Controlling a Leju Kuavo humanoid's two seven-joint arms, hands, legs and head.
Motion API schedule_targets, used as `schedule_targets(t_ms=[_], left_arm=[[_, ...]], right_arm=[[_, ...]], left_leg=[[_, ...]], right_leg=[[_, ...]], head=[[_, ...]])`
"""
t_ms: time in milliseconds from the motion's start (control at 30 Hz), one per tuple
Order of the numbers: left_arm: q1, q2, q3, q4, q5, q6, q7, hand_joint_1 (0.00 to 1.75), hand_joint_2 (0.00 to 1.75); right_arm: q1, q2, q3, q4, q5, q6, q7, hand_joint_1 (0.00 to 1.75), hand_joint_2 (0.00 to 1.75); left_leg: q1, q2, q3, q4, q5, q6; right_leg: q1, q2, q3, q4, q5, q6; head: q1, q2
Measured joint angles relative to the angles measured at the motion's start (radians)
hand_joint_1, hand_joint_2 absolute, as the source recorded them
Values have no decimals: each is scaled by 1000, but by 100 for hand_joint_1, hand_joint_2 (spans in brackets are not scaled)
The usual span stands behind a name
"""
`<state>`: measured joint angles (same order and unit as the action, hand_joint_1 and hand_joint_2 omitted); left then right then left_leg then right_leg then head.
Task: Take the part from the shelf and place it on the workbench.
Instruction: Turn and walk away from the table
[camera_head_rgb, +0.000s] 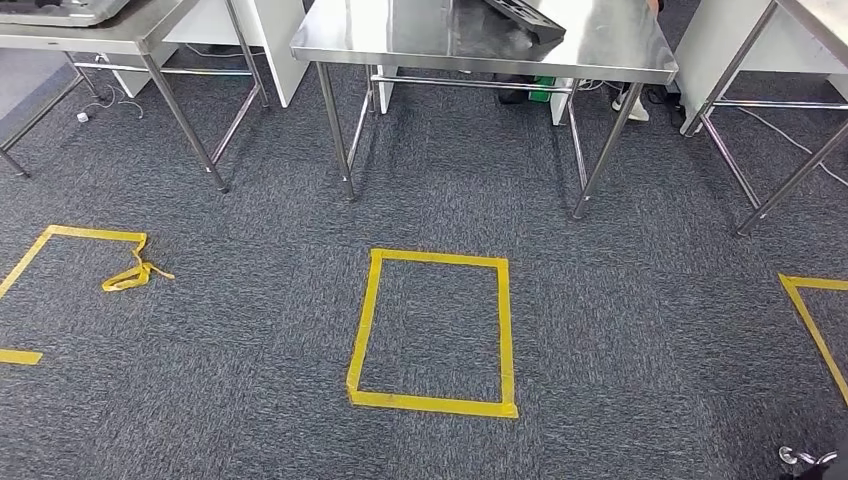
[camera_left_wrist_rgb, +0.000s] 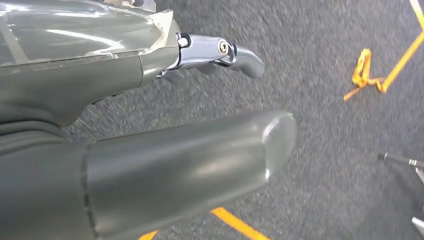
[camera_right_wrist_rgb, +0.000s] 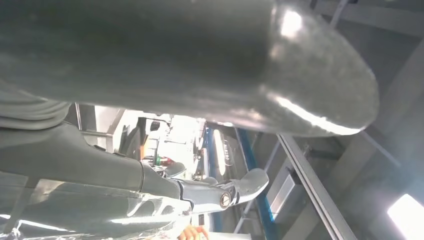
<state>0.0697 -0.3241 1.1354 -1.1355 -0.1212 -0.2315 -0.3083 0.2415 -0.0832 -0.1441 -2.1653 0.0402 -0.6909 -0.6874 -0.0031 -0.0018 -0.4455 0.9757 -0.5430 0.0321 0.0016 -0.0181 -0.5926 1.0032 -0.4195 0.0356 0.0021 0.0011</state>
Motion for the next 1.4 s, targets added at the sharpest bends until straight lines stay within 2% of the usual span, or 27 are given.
schedule_targets(t_ms=[67,167,200,267,300,333,367,433,467,533,567,633,700,733,767,800,900,967,1033,1100,1167,1200,1233,1267,1333,1367,1400], left_arm=[[-1,-5,12,-3,-4,-3,0,0,0],[-3,-11,30,-6,-11,-8,1,0,0],[-3,-13,36,-6,-14,-10,1,0,0],[-4,-17,46,-6,-17,-15,2,0,0],[-4,-19,51,-6,-18,-16,2,0,0],[-5,-20,55,-6,-19,-18,2,0,0],[-6,-20,59,-7,-21,-20,1,0,0],[-8,-21,65,-9,-26,-25,0,0,0],[-10,-21,67,-10,-29,-29,-1,0,0],[-13,-22,73,-11,-35,-35,-2,0,0],[-15,-22,77,-11,-37,-37,-2,0,0],[-16,-22,81,-11,-38,-39,-2,0,0],[-18,-22,84,-11,-41,-41,-3,0,0],[-19,-22,85,-11,-44,-43,-4,0,0],[-19,-22,86,-11,-46,-45,-6,0,0],[-19,-22,87,-11,-49,-47,-8,0,0],[-19,-19,89,-11,-55,-52,-15,0,0],[-19,-16,90,-11,-58,-53,-17,0,0],[-25,-16,90,-10,-58,-53,-18,0,0],[-30,-16,90,-10,-59,-55,-19,0,0],[-29,-16,93,-9,-61,-57,-21,0,0],[-28,-16,96,-9,-62,-58,-20,0,0],[-27,-16,99,-8,-64,-58,-20,0,0],[-27,-16,103,-8,-65,-59,-20,0,0],[-28,-16,107,-6,-68,-60,-20,0,0],[-28,-16,108,-6,-68,-60,-20,0,0],[-29,-16,110,-5,-68,-61,-20,0,0]], right_arm=[[-25,-10,12,17,13,4,15,0,0],[-62,-21,27,43,39,15,46,0,0],[-71,-23,32,52,45,19,56,0,0],[-87,-24,41,66,51,25,69,0,0],[-93,-25,44,70,51,28,73,0,0],[-100,-25,46,75,50,31,77,0,0],[-107,-26,48,78,46,35,81,0,0],[-117,-27,51,82,28,47,91,0,0],[-120,-27,52,84,17,55,95,0,0],[-123,-27,52,88,1,66,99,0,0],[-123,-27,52,89,-2,69,100,0,0],[-124,-27,52,90,-7,71,101,0,0],[-124,-26,51,92,-15,71,103,0,0],[-124,-24,51,94,-19,72,105,0,0],[-124,-23,49,95,-22,72,106,0,0],[-123,-22,46,96,-25,72,107,0,0],[-122,-15,34,96,-33,73,108,0,0],[-120,-10,28,96,-37,78,110,0,0],[-113,-6,21,95,-40,85,112,0,0],[-109,-3,11,94,-44,89,113,0,0],[-107,0,4,94,-49,94,114,0,0],[-106,2,2,94,-52,97,114,0,0],[-105,4,0,95,-54,101,115,0,0],[-104,6,-1,96,-56,103,115,0,0],[-105,9,-5,97,-58,105,116,0,0],[-106,10,-7,97,-58,105,116,0,0],[-106,11,-9,97,-58,105,116,0,0]], left_leg=[[2,4,-24,-9,22,16],[4,10,-68,-12,58,28],[4,11,-82,-11,70,27],[5,14,-112,-8,95,22],[7,15,-127,-5,105,18],[7,16,-140,1,115,13],[7,16,-151,8,121,7],[3,18,-165,22,132,-4],[3,20,-169,25,137,-9],[7,22,-176,30,139,-20],[10,20,-183,45,121,-25],[14,11,-214,132,45,-34],[14,6,-255,260,-28,-37],[14,5,-262,300,-39,-37],[14,3,-252,303,-31,-34],[14,-2,-222,265,-6,-30],[15,-60,-106,85,62,-9],[11,-74,-85,51,64,-2],[9,-47,-81,28,66,1],[13,-20,-76,1,69,10],[14,7,-79,-8,73,16],[14,22,-80,-8,73,17],[14,36,-81,-7,73,17],[14,50,-81,-7,73,16],[16,74,-80,-4,71,13],[15,85,-80,0,69,8],[13,94,-80,5,65,2]], right_leg=[[-2,3,-23,23,-21,5],[-7,8,-66,166,-135,-2],[-9,8,-75,225,-155,3],[-16,9,-66,285,-129,31],[-19,9,-38,264,-100,46],[-24,8,9,208,-78,56],[-25,8,65,131,-78,58],[-22,9,145,-1,-113,41],[-19,12,157,-29,-128,29],[-22,18,149,-35,-129,6],[-23,21,144,-34,-123,-5],[-24,26,133,-35,-110,-24],[-19,35,120,-33,-99,-32],[-17,42,115,-31,-95,-32],[-15,50,111,-29,-92,-31],[-14,60,109,-26,-90,-29],[-12,86,100,-19,-86,-23],[-15,104,90,-19,-81,-13],[-15,115,80,-16,-76,-2],[-12,82,47,28,-97,3],[-14,40,-16,147,-147,3],[-16,34,-49,214,-169,6],[-19,31,-70,259,-180,12],[-22,28,-74,267,-176,22],[-29,8,-18,163,-126,48],[-31,-16,20,88,-101,57],[-30,-32,49,28,-80,57]], head=[[1,0],[7,0],[8,0],[8,0],[7,0],[8,0],[8,0],[8,0],[8,0],[5,0],[4,0],[2,0],[2,0],[2,0],[2,0],[2,0],[3,0],[4,0],[3,0],[7,0],[12,0],[13,0],[13,0],[14,0],[14,0],[14,0],[13,0]])
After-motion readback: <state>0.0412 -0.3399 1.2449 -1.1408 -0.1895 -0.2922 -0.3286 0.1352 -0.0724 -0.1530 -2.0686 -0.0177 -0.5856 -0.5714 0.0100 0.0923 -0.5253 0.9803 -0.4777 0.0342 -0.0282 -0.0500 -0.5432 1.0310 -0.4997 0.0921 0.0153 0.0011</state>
